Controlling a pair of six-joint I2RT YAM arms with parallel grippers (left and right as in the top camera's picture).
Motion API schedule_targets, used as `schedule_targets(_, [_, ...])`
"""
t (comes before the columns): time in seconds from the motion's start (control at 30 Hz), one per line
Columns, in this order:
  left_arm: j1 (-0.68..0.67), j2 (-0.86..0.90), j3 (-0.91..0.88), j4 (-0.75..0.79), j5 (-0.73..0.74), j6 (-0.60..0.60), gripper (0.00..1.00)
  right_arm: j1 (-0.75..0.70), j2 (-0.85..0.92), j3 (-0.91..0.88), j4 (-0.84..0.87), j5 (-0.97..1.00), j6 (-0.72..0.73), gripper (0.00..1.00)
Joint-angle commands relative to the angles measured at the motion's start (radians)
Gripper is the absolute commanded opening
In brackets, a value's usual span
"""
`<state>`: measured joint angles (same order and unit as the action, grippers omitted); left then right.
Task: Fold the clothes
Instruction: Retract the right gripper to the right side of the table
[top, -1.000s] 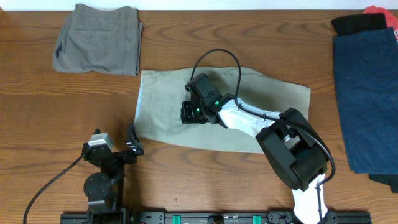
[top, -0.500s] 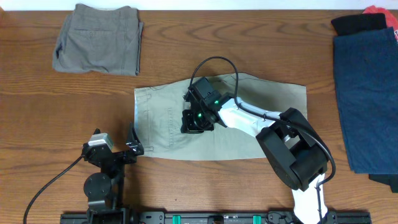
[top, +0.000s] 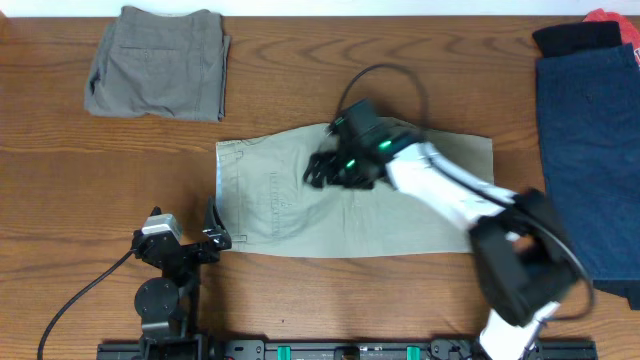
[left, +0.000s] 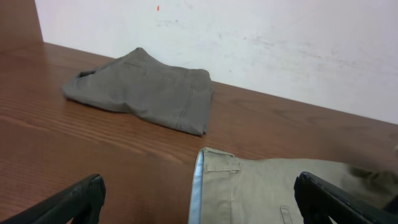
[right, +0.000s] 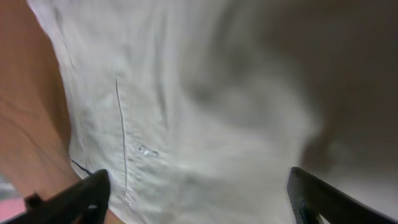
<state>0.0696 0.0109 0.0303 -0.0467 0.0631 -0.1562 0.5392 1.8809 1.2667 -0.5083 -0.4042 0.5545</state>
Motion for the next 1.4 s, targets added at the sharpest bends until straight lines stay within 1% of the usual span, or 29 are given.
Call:
schedule_targets(0.0, [-0.004,-0.007,-0.026,-0.019,-0.004,0.013,0.98,-0.100,-0.092,-0.002,-0.046,0.064,-0.029,0.97])
schedule_targets(0.03, [-0.004,-0.007,-0.026,-0.019,-0.004,0.013,0.98,-0.144,-0.117,-0.002,-0.069,0.076,-0.029,0.99])
schedule_targets(0.1, [-0.004,-0.007,-0.026,-0.019,-0.004,0.013,0.98,-0.222,-0.156,-0.002,-0.103,0.100,-0.043,0.99])
schedule_targets(0.17, [-0.004,-0.007,-0.026,-0.019,-0.004,0.013,0.98,-0.299,-0.187,-0.002,-0.132,0.163,-0.071,0.99])
schedule_targets(0.3, [-0.004,-0.007,-0.026,-0.019,-0.004,0.013,0.98,-0.435,-0.211,-0.002,-0.169,0.378,-0.074,0.99])
schedule_targets(0.4, [-0.004,-0.007,-0.026,-0.019,-0.004,0.013,0.98,-0.522,-0.207,-0.003,-0.187,0.580,-0.074,0.99])
schedule_targets(0.47, [-0.004,-0.007,-0.026,-0.019,-0.004,0.013,0.98,-0.571,-0.207,-0.003,-0.191,0.668,-0.074,0.99])
schedule_targets(0.53, [-0.004,-0.007,-0.026,-0.019,-0.004,0.013,0.98,-0.616,-0.207,-0.003,-0.192,0.713,-0.074,0.99])
schedule_targets(0.63, [-0.004,-0.007,-0.026,-0.019,-0.004,0.013,0.98,-0.671,-0.207,-0.003,-0.195,0.719,-0.109,0.99])
schedule_targets(0.73, [-0.004,-0.007,-0.026,-0.019,-0.004,0.013,0.98,-0.726,-0.207,-0.003,-0.198,0.737,-0.237,0.99])
schedule_targets(0.83, [-0.004,-0.007,-0.026,-0.019,-0.004,0.013,0.98,-0.778,-0.207,-0.003,-0.230,0.738,-0.307,0.99])
schedule_targets(1.03, [-0.004,-0.007,-0.026,-0.019,-0.004,0.013,0.98,-0.835,-0.207,-0.003,-0.244,0.737,-0.309,0.99])
schedule_targets(1.37, [-0.004,-0.007,-0.026,-0.019,-0.004,0.013,0.98,-0.834,-0.207,-0.003,-0.244,0.737,-0.309,0.99])
